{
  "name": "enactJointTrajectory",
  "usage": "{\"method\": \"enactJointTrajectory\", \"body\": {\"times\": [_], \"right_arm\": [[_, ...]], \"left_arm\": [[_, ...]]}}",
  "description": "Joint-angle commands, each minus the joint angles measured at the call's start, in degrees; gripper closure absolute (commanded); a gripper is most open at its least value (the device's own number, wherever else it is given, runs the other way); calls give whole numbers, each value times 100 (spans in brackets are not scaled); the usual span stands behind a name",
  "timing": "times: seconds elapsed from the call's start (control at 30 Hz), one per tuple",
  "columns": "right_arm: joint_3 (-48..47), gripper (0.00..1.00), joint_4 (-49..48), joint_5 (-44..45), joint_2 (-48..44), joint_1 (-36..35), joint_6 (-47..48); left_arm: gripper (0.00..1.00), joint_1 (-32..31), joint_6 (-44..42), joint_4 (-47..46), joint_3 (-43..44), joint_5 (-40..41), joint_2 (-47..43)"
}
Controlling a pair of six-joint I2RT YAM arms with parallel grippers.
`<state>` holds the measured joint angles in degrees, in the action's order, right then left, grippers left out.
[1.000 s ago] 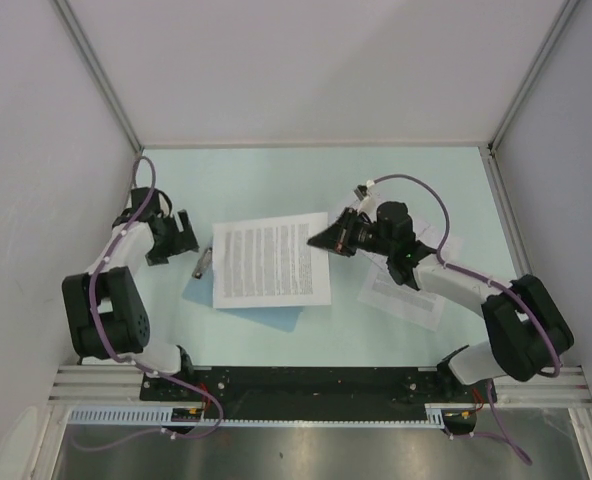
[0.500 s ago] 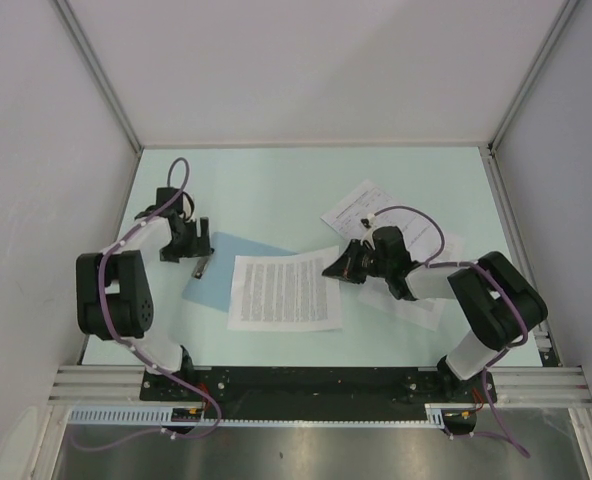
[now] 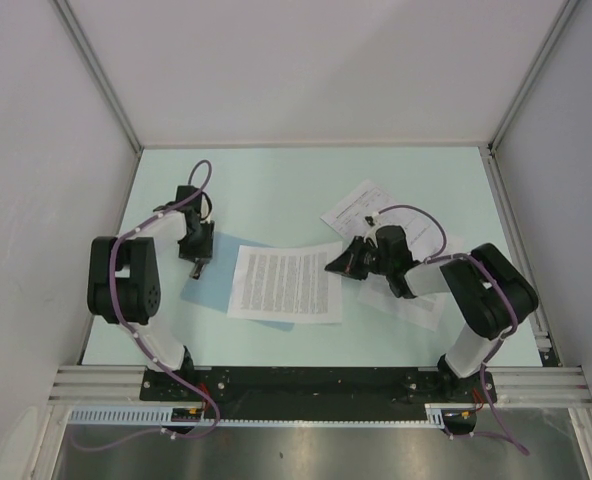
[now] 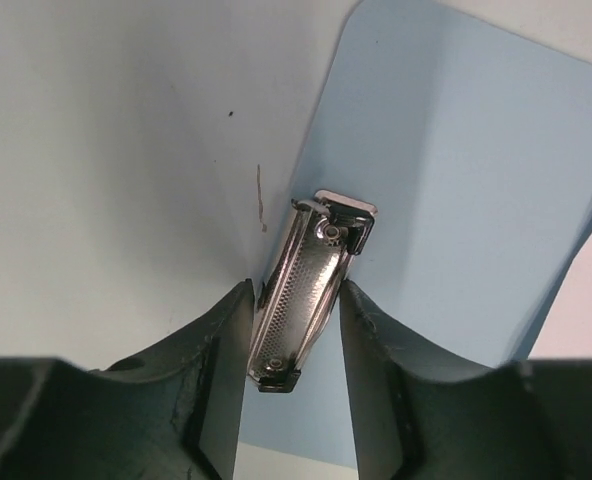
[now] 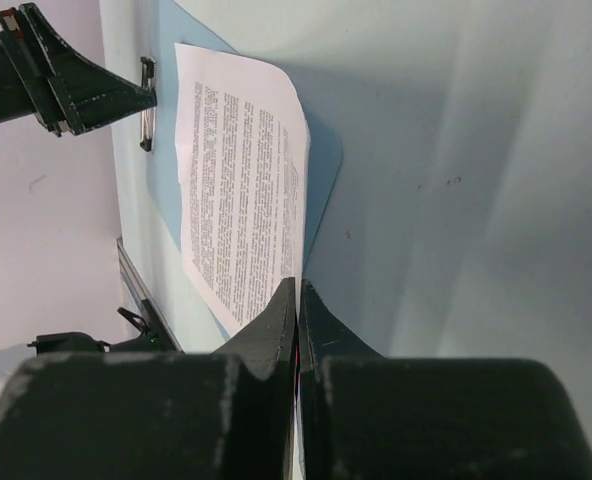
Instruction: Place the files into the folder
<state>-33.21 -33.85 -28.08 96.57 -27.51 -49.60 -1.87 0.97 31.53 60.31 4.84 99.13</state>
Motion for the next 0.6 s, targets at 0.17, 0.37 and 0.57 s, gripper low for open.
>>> {"method": "enactJointTrajectory", "body": {"times": [0.17, 0.37, 0.57], "right_arm": [[-265, 100, -992, -5, 660, -114, -339], [-528, 100, -1106, 171, 1021, -281, -498], [-818, 100, -1098, 250, 1407, -343, -480]], "left_arm": [[64, 20, 1036, 609, 86, -105, 362], [68, 20, 1309, 811, 139, -440, 256], [39, 20, 1195, 837, 24, -361, -113]]}}
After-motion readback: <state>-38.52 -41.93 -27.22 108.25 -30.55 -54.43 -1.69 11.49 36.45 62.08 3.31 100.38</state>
